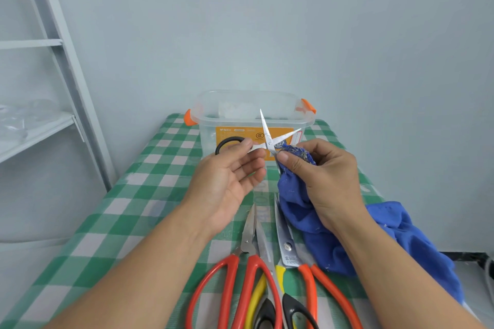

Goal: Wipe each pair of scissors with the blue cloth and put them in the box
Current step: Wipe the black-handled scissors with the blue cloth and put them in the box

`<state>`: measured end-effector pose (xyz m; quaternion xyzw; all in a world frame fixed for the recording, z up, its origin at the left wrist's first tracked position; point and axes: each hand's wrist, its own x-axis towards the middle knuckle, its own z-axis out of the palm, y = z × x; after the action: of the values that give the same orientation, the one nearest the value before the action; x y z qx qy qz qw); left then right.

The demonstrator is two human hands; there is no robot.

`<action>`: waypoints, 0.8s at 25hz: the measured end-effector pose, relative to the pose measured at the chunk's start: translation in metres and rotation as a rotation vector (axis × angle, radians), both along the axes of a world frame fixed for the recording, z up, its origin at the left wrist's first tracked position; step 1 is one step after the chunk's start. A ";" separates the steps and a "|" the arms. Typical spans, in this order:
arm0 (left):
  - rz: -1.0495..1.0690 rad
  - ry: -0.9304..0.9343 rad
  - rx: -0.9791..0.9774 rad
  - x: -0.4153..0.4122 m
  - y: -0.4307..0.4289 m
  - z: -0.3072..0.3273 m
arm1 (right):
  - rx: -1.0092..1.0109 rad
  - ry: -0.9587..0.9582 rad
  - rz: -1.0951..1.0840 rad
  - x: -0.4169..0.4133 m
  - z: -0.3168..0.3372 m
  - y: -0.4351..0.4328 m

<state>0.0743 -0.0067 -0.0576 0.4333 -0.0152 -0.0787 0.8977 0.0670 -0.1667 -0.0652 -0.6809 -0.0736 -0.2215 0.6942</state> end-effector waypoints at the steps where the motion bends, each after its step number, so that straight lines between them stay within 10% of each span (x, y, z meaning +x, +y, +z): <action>1: -0.005 0.000 -0.010 0.000 -0.002 -0.001 | -0.007 -0.006 -0.004 0.000 0.000 0.001; 12: 0.080 0.038 -0.109 -0.002 -0.013 -0.005 | -0.052 -0.005 0.040 0.000 -0.003 0.005; 20: 0.253 -0.106 0.216 0.002 -0.004 -0.004 | -0.059 -0.082 -0.059 -0.004 0.007 -0.005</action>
<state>0.0760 -0.0108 -0.0617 0.5290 0.0008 0.0565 0.8467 0.0626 -0.1713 -0.0585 -0.6934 -0.0883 -0.2675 0.6632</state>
